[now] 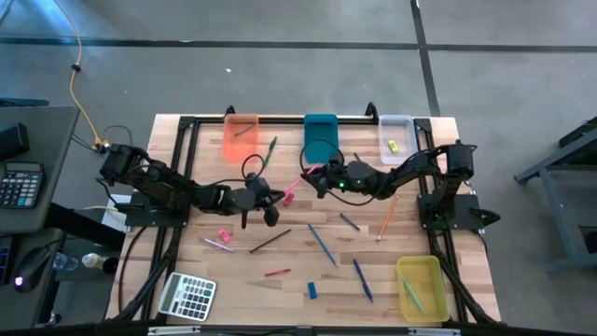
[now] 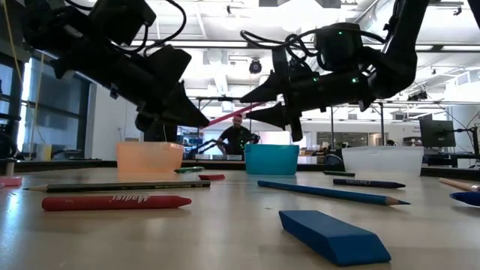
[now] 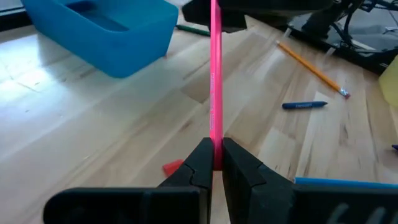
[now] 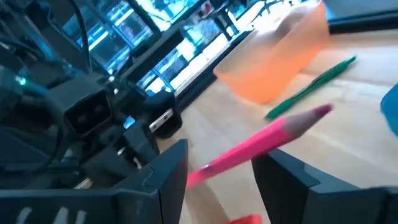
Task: Sort crayons/erasers/pens/pencils in bins
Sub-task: Put the pink pencil into the blue bin
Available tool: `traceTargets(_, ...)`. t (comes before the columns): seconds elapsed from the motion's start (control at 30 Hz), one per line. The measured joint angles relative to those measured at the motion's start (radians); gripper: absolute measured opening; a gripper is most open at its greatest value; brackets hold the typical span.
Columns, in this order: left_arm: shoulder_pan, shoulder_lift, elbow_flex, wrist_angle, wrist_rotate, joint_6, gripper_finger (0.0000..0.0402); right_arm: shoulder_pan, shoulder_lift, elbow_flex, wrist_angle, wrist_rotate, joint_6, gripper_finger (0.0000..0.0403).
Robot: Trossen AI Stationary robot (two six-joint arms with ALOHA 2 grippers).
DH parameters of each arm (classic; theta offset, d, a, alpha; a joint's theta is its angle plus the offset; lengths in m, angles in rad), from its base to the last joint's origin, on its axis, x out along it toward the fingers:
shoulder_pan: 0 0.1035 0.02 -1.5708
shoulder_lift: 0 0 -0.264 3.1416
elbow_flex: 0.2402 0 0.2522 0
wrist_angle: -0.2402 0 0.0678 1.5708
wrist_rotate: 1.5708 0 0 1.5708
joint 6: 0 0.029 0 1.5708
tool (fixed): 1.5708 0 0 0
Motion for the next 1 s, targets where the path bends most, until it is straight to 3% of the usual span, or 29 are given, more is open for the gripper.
traceTargets(0.2, 0.000, 0.000, 0.000, 0.008, -0.006, 0.008, 0.0007, 0.006, 0.000, 0.000, 0.042, 0.033, -0.004, 0.0146)
traceTargets(0.53, 0.001, 0.000, -0.001, 0.006, -0.014, 0.022, 0.0007, 0.027, -0.002, 0.003, 0.065, 0.078, -0.004, 0.0014)
traceTargets(0.87, 0.000, -0.027, 0.000, -0.006, 0.016, 0.094, 0.0051, -0.011, -0.010, 0.000, 0.074, 0.075, -0.071, 0.0010)
traceTargets(1.0, 0.007, -0.103, 0.000, -0.093, 0.017, 0.144, 0.0081, -0.066, -0.073, 0.000, 0.020, 0.010, -0.110, 0.0006)
